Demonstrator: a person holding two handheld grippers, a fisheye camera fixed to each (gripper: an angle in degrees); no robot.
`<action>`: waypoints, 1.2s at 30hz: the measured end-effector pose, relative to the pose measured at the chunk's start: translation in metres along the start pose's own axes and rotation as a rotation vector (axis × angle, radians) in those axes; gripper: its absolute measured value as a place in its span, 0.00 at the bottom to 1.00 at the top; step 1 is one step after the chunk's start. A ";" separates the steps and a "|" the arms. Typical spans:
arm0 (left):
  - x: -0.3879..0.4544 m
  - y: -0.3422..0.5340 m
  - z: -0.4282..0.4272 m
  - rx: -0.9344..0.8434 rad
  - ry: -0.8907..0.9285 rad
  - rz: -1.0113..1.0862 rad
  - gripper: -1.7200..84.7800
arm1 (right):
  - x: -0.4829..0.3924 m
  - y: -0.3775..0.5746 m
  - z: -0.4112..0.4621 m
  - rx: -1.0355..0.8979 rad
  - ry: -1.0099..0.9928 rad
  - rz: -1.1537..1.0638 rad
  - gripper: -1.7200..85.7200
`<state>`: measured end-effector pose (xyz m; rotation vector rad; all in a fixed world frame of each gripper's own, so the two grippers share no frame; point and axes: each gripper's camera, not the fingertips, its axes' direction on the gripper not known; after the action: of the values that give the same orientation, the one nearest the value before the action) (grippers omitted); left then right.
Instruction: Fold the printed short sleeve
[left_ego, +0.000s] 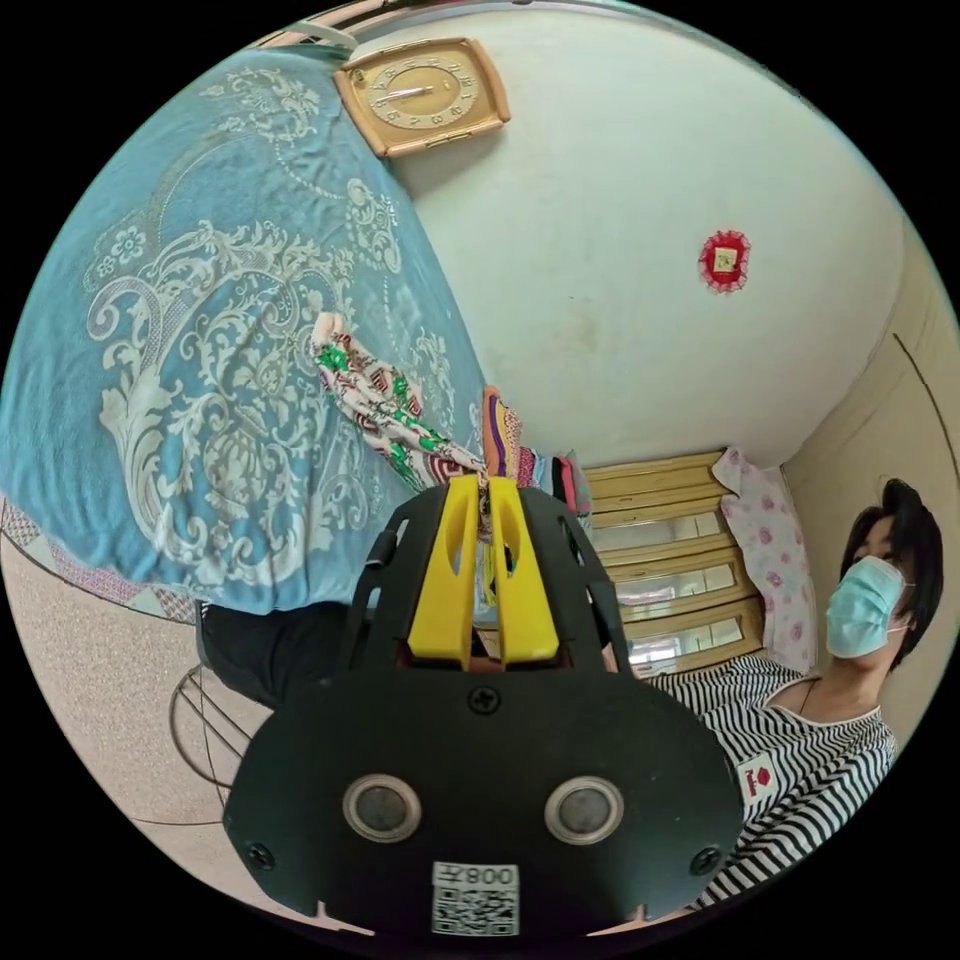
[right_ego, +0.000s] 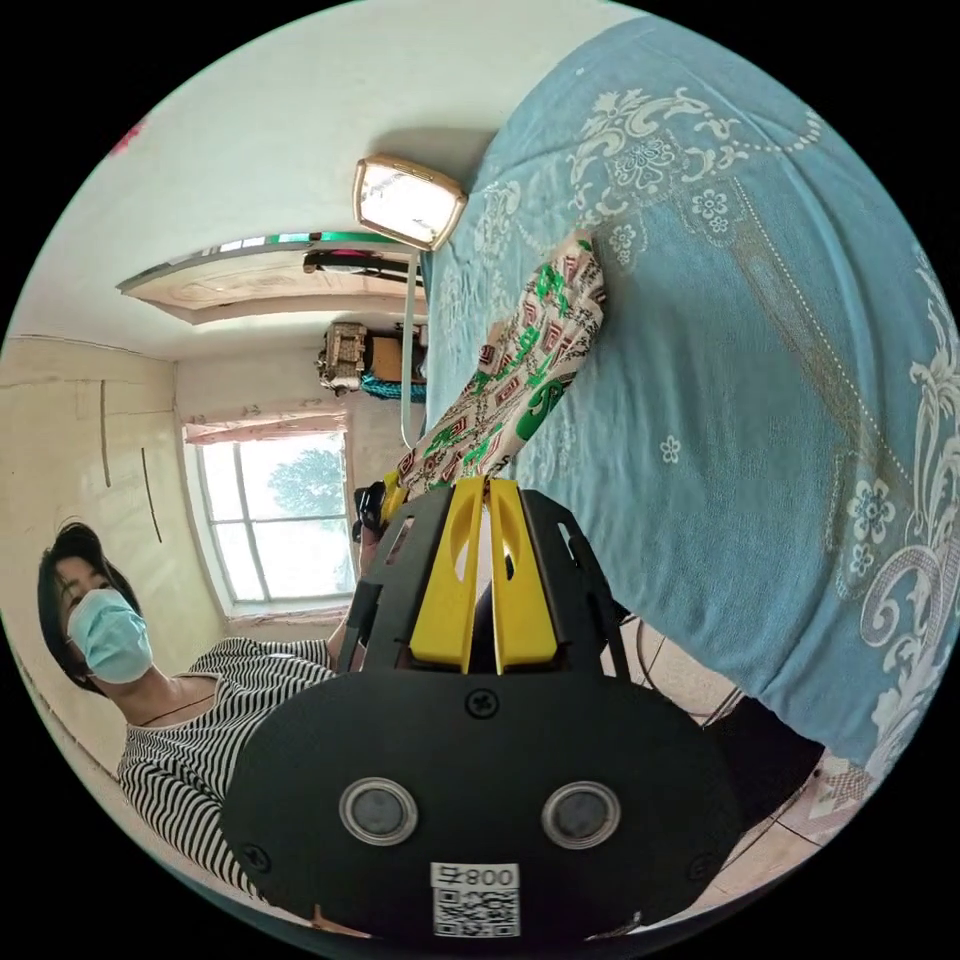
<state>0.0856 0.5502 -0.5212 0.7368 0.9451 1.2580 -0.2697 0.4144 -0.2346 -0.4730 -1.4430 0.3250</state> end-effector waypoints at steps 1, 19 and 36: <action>0.002 0.014 0.000 0.003 0.027 0.006 0.04 | -0.014 0.020 -0.009 0.016 -0.031 -0.009 0.03; -0.009 0.159 0.141 -0.099 0.248 0.223 0.04 | -0.233 0.282 -0.146 0.280 -0.238 -0.258 0.02; 0.020 0.149 0.574 -0.318 0.381 0.598 0.04 | -0.415 0.316 -0.459 0.712 -0.004 -0.379 0.03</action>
<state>0.5334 0.6198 -0.1386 0.5490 0.8170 2.0766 0.1616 0.4338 -0.7782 0.3739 -1.2838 0.5000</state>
